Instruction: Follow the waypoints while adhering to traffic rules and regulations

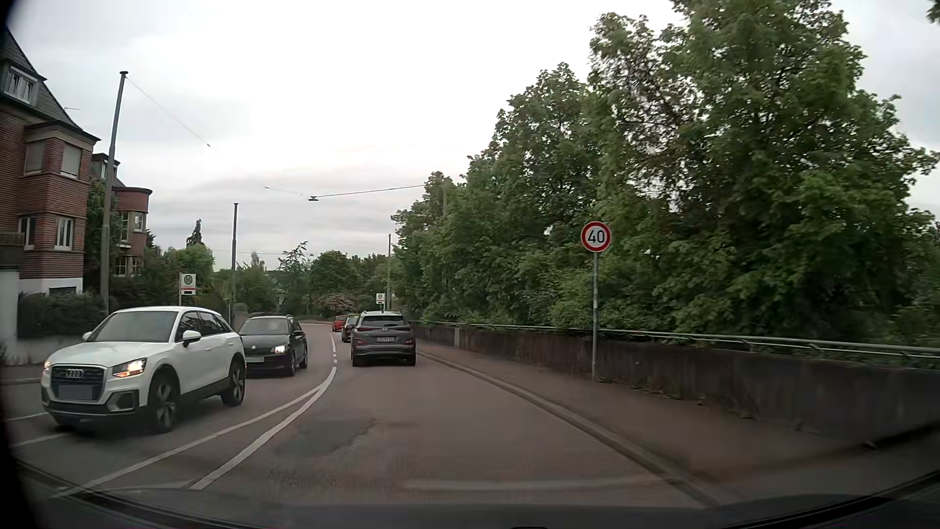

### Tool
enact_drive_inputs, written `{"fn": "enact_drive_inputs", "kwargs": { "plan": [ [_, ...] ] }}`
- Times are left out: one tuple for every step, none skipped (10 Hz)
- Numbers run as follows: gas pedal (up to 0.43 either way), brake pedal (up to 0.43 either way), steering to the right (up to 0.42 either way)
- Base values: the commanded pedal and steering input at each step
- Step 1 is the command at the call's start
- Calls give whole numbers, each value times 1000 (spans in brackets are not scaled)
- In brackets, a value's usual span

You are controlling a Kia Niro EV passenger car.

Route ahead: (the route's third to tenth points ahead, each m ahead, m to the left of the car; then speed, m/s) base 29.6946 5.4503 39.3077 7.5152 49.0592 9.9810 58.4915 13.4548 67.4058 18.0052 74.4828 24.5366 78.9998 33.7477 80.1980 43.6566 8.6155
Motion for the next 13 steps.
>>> {"fn": "enact_drive_inputs", "kwargs": {
  "plan": [
    [118, 0, -101],
    [118, 0, -95],
    [118, 0, -80],
    [118, 0, -73],
    [118, 0, -70],
    [110, 0, -68],
    [98, 0, -67],
    [87, 0, -67],
    [87, 0, -66],
    [87, 0, -62],
    [79, 0, -58],
    [79, 0, -55],
    [59, 0, -53]
  ]
}}
